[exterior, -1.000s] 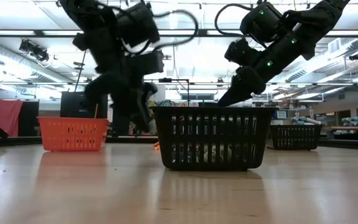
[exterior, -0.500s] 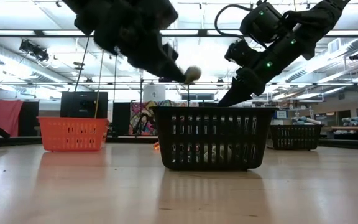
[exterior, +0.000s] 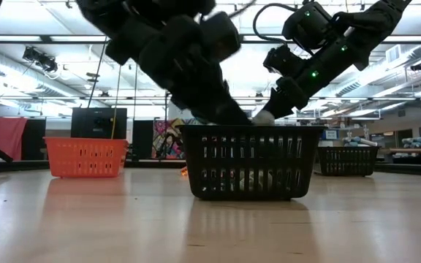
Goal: Sort Halloween decoration
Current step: Put the white skull toy into the bottom black bin, then put the black skeleton toy into the orange bin
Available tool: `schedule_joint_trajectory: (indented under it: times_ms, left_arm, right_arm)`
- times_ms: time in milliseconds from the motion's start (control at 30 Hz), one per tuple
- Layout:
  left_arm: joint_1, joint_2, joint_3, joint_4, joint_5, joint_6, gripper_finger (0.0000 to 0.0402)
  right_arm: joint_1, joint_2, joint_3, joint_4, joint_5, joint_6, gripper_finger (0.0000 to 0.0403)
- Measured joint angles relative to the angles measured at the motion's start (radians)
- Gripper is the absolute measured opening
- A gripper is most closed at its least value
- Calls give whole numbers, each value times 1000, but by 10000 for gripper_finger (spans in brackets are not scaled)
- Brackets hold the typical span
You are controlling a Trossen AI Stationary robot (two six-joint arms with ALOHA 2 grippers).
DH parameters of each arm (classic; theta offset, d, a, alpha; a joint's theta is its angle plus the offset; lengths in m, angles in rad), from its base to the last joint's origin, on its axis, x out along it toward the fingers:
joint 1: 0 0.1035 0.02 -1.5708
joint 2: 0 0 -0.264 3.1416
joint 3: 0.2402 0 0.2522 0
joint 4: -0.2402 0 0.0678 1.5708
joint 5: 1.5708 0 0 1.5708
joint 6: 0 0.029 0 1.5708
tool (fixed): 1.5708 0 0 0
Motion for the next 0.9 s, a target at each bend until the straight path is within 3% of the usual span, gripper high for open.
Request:
schedule_joint_trajectory:
  times_ms: [200,467,633,900]
  left_arm:
    - [-1,103,164,-198,10,-9,75]
    - [1,120,202,-274,7,0,75]
    - [6,66,207,-321,-24,45,75]
    - [32,-77,207,-429,-162,189,75]
  right_arm:
    - [0,0,0,-1,0,-8,160]
    - [0,0,0,4,0,-18,160]
    - [0,0,0,5,0,-22,160]
    - [-2,-11,0,-80,-15,-6,160]
